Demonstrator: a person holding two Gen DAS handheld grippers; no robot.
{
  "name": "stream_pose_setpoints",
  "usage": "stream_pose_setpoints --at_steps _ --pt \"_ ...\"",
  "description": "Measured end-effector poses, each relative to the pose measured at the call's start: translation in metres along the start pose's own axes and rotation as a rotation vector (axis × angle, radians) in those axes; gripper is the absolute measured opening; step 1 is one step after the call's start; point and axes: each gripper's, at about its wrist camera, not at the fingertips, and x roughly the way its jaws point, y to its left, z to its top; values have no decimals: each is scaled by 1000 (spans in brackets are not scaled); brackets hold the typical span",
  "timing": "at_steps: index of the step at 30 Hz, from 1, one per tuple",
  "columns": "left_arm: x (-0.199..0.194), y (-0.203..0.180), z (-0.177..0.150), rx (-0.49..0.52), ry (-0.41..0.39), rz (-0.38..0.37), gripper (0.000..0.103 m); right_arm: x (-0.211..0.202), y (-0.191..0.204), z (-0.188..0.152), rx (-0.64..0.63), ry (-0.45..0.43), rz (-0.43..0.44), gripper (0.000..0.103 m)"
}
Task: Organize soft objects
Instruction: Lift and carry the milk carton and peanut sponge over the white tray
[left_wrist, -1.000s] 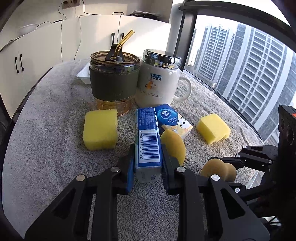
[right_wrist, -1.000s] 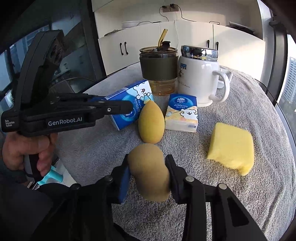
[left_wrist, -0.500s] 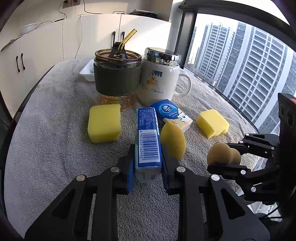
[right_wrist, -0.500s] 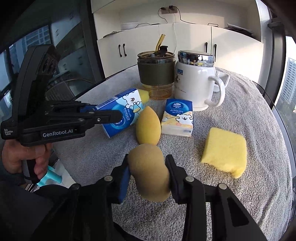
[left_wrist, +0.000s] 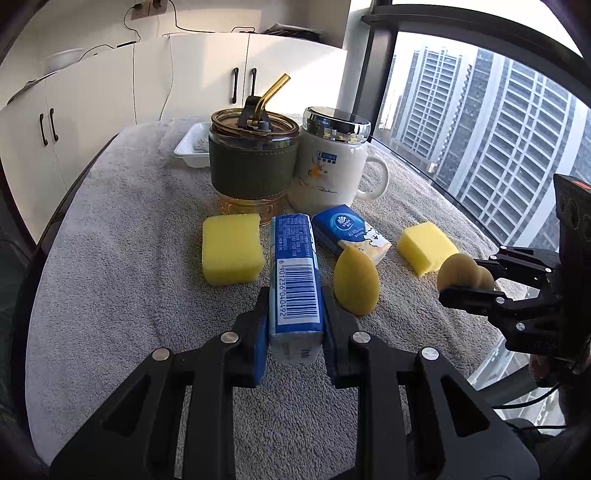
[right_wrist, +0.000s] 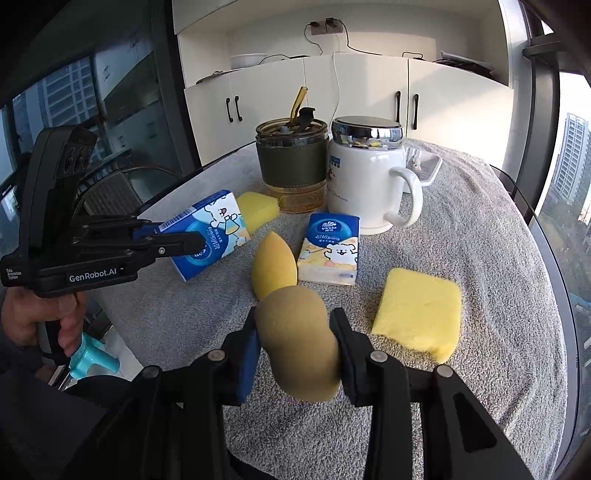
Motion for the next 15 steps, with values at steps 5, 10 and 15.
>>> stream_pose_setpoints --at_steps 5,10,15 --pt "-13 17 15 -5 -19 26 23 -12 -22 15 16 -15 -29 39" --pt "-23 40 34 3 -44 65 22 -25 -50 40 7 -39 -87 39" --pt "-23 68 68 20 -68 99 22 -29 -82 77 -18 -63 -132 40"
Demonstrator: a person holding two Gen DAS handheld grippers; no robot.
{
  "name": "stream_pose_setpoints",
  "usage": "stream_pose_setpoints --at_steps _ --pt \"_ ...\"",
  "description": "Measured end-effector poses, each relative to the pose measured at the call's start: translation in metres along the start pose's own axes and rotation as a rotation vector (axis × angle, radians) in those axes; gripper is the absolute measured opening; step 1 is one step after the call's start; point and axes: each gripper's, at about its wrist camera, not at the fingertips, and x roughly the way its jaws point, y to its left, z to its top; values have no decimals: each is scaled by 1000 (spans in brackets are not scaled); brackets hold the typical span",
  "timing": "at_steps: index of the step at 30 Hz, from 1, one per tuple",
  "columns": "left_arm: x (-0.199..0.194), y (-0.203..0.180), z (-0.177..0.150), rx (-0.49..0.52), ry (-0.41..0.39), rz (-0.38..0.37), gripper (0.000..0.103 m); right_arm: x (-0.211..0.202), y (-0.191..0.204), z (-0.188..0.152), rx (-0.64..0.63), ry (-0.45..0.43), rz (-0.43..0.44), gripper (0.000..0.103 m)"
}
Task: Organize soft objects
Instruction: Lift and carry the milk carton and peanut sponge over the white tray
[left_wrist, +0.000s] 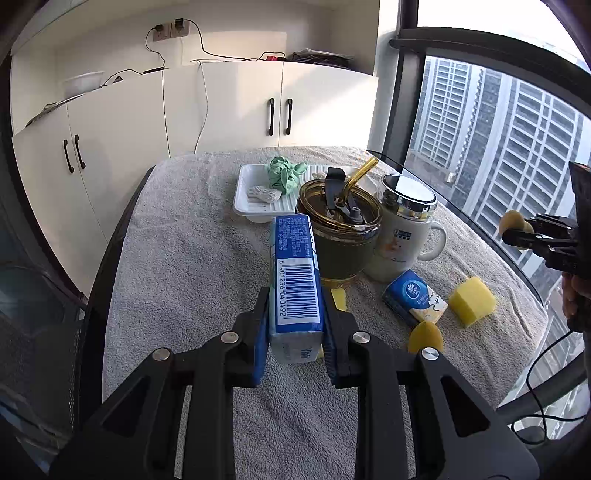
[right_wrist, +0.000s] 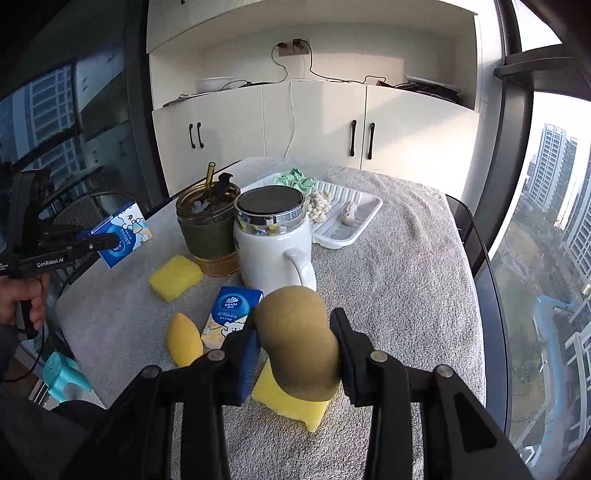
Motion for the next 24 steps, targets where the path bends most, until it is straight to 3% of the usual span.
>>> stream_pose_setpoints --at_steps 7,15,20,24 --pt "25 35 60 43 -21 44 22 22 -46 62 -39 -9 -32 40" --pt "76 45 123 120 -12 26 23 69 -75 129 -82 25 -30 40" --pt "125 48 151 160 49 -22 23 116 -85 159 -90 80 12 40" --pt "169 46 152 193 124 -44 23 169 -82 164 -115 158 54 41"
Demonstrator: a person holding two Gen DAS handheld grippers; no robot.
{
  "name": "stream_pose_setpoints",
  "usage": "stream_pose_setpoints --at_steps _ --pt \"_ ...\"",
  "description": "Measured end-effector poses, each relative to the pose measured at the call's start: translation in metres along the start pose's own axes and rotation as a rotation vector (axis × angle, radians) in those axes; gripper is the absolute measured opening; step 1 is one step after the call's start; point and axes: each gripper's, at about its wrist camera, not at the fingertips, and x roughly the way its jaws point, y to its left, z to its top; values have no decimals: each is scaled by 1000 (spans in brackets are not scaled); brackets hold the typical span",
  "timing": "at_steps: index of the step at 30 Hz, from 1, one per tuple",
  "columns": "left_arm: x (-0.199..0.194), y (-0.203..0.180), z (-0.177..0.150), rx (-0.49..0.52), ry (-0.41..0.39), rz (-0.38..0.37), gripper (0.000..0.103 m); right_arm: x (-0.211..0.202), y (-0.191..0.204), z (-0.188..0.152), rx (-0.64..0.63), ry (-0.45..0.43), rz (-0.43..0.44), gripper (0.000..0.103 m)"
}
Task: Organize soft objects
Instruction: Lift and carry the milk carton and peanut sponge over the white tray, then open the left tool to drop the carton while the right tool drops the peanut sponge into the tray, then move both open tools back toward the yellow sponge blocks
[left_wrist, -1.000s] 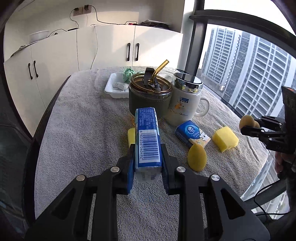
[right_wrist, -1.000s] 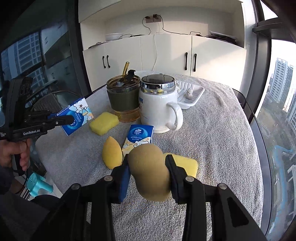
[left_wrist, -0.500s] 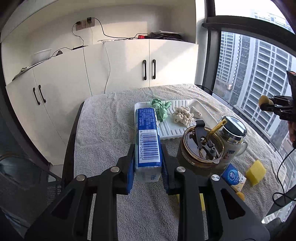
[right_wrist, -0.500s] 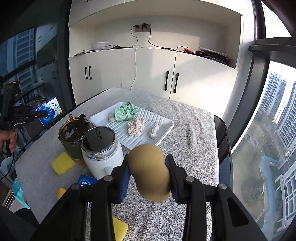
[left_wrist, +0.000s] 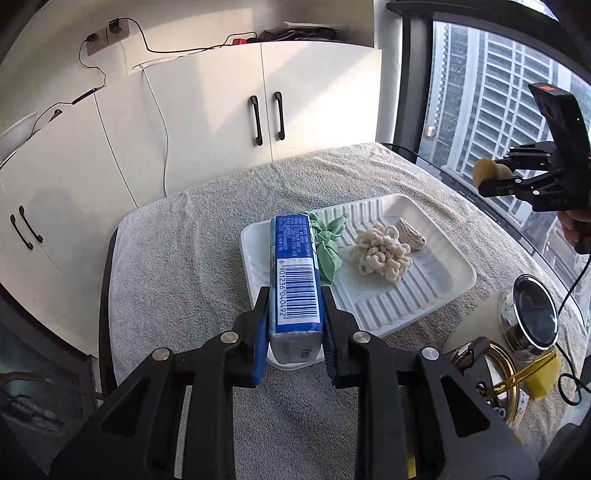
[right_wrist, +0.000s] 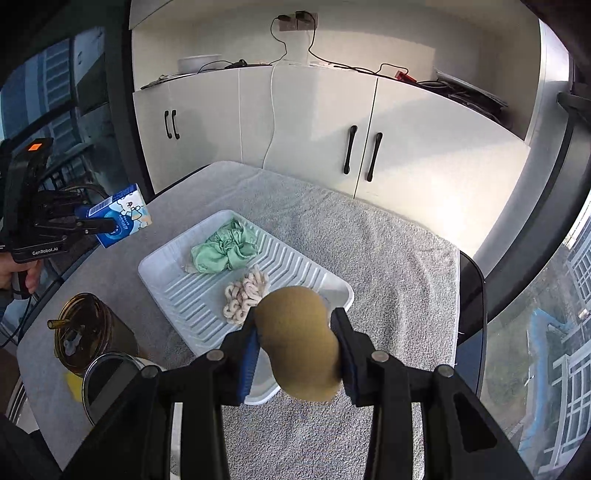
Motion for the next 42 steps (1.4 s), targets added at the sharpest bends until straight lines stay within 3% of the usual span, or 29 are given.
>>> stream_pose_setpoints --at_steps 8,17,23,26,27,30,32,34,35,37,42 --pt "51 -1 -7 10 91 -49 23 79 13 -10 -52 121 74 41" --pt "81 2 -17 -18 172 -75 25 111 25 -22 -88 192 96 43" --pt "81 4 -23 -39 180 -77 25 112 18 -22 -76 179 90 48" --pt "82 7 -25 -56 182 -66 39 112 14 -22 -65 172 85 52" --pt "82 8 -25 -62 177 -74 48 111 13 -22 -62 170 82 54" --pt "79 8 -24 -79 162 -87 58 111 10 -24 -45 168 84 65" --pt "76 6 -23 -76 147 -88 71 109 10 -24 -39 159 84 67" --pt "71 6 -20 -77 126 -80 90 104 8 -24 -29 142 88 70" --pt "70 8 -18 -87 120 -87 91 101 7 -23 -25 134 90 72" --pt "68 12 -16 -110 109 -80 103 97 7 -21 -24 120 90 74" --pt "59 21 -13 -162 68 -66 103 85 8 -17 -25 91 73 82"
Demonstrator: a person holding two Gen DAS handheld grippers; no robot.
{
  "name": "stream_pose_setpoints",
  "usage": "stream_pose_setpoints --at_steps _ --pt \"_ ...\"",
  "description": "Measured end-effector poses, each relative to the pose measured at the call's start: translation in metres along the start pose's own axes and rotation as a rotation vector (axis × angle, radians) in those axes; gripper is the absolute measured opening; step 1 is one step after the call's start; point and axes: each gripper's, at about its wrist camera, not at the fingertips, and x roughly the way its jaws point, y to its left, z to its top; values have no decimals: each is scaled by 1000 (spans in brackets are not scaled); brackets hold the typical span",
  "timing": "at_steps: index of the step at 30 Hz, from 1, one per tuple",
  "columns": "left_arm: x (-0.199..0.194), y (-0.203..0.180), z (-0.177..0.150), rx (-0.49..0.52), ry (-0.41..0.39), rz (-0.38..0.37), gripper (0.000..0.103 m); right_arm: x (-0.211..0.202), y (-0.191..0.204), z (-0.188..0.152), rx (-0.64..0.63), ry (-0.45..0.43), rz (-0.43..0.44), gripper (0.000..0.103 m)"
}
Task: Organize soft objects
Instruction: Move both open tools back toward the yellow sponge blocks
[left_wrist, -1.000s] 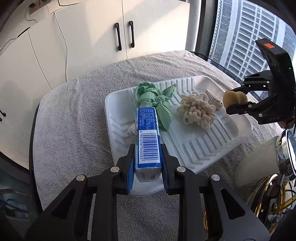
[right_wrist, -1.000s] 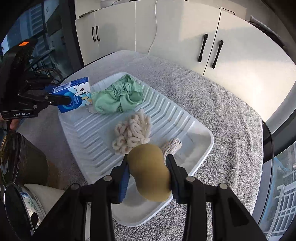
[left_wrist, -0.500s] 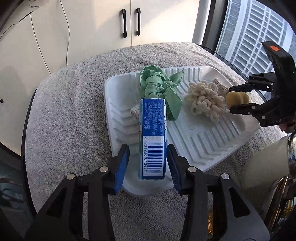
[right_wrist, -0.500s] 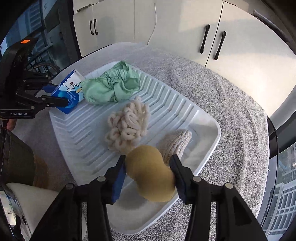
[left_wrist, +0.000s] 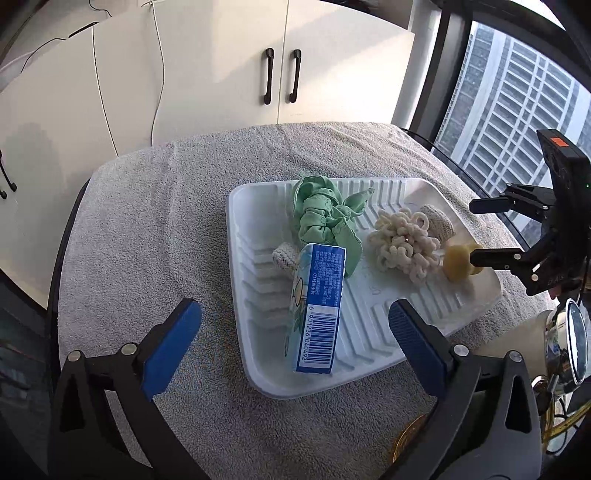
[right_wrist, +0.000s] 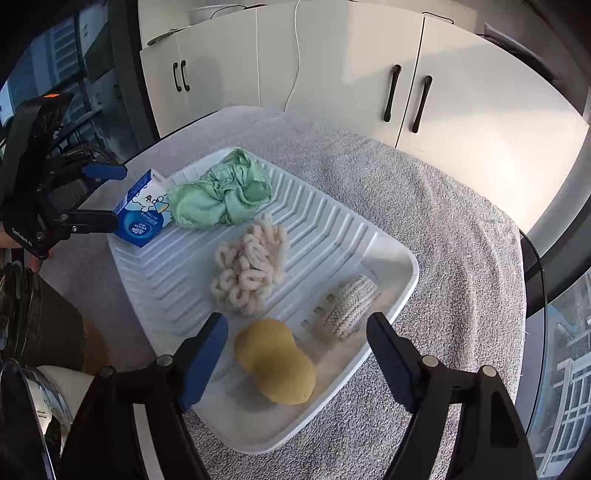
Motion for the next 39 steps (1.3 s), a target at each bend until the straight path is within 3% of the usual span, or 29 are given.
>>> stream_pose_setpoints --at_steps 11,14,15,25,34,39 --pt "-12 1 3 -22 -42 3 103 -17 1 5 15 -37 -36 88" --pt "-17 2 3 -22 -51 16 103 -22 0 7 17 -48 -42 95" --pt "-19 2 3 -22 -59 33 103 -25 0 7 22 -57 -51 102" --pt "-81 0 -5 -34 -208 98 103 -94 -10 1 124 -224 -109 103" --pt "-142 -29 -63 -42 -272 93 103 -180 24 -51 152 -358 -102 103" --pt "-157 -49 -106 -66 -271 109 103 -201 61 -93 149 -375 -74 103"
